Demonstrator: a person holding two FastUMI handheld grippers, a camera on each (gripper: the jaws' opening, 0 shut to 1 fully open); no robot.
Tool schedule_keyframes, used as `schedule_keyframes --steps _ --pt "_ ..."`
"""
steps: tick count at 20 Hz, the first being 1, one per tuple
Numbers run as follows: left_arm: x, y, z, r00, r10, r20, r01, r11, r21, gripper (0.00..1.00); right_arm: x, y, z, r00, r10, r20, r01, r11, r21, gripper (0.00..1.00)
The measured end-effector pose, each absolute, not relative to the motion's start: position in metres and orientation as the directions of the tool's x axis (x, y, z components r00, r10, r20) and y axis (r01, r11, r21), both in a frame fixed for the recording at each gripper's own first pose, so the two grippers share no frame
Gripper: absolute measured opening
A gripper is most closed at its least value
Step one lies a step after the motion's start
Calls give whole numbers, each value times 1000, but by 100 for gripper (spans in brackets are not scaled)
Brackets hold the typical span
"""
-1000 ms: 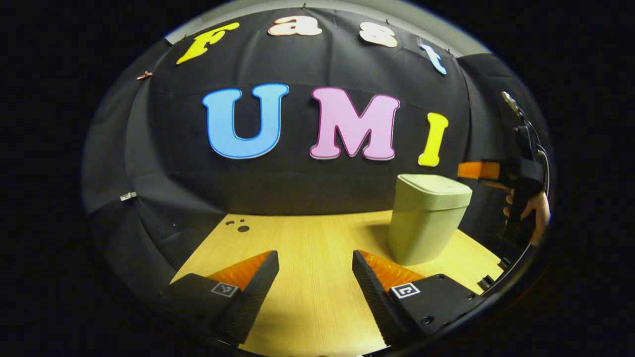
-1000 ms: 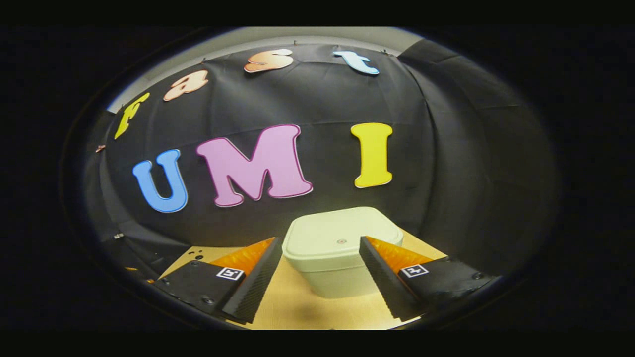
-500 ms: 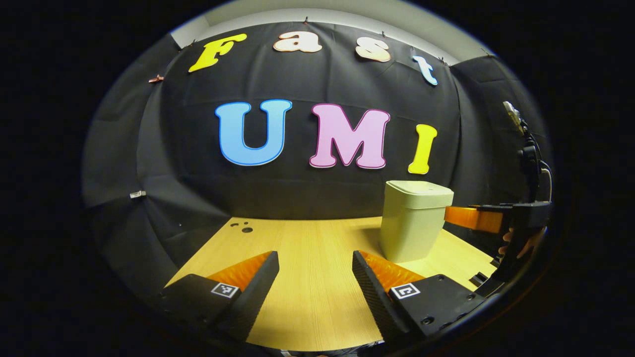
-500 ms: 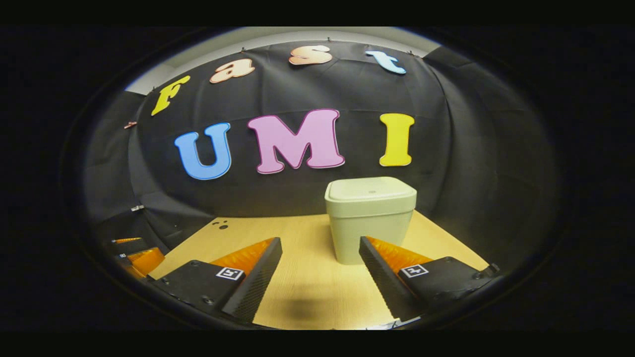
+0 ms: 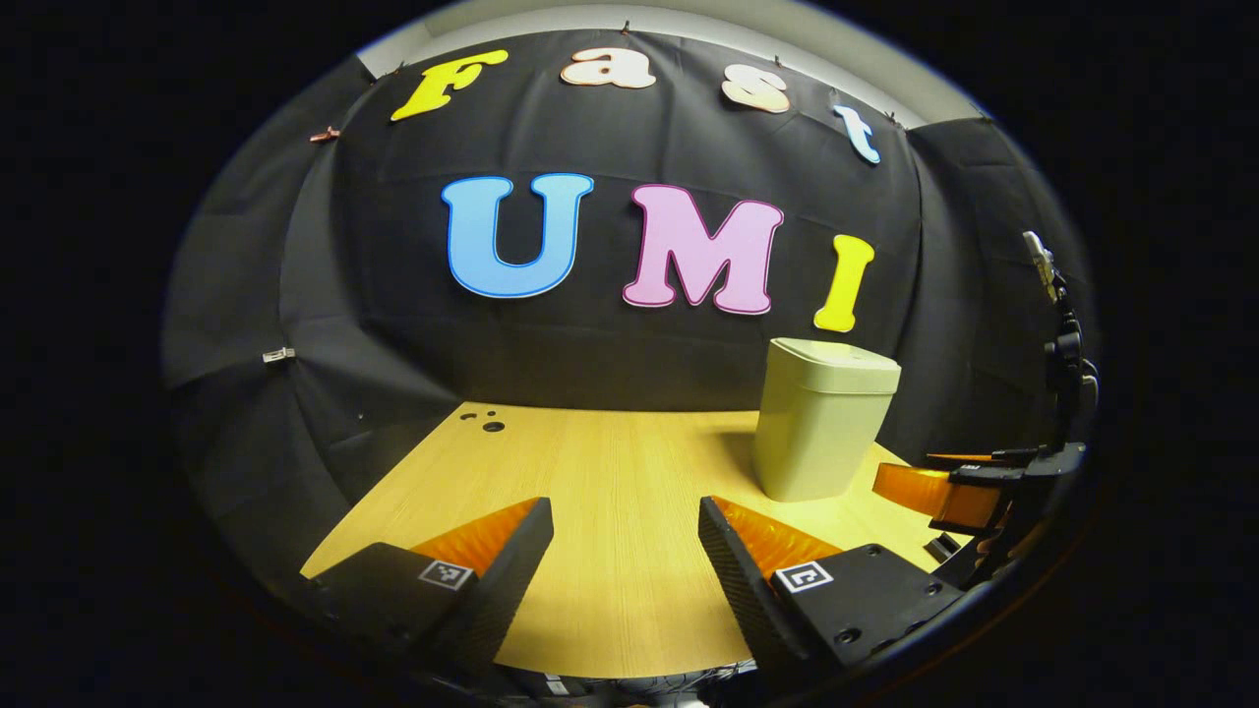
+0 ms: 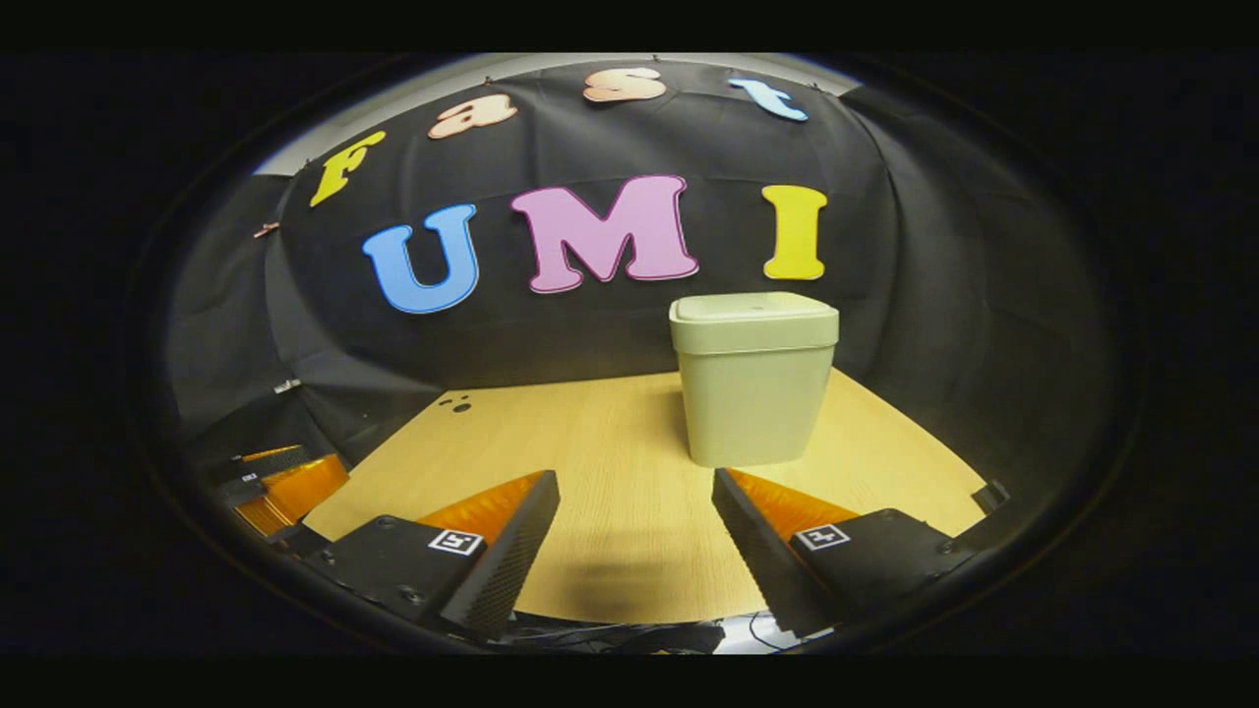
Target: Press the lid of the desktop garbage bin to open it, pick up the crumpled paper on the desktop and throw it into the bin, then pick up the pop can on the desktop and drop it into the bin, and finally close the garbage bin lid.
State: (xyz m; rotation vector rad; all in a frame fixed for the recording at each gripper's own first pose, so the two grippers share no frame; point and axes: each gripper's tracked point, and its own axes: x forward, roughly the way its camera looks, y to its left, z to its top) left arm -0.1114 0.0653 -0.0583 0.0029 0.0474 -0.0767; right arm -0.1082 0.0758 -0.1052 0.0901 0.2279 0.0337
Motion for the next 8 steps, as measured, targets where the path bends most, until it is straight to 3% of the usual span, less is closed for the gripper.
schedule_keyframes --steps 8 --pt "-109 57 -74 988 -127 -90 124 992 -40 96 -111 84 -116 963 54 -265 -33 996 85 98"
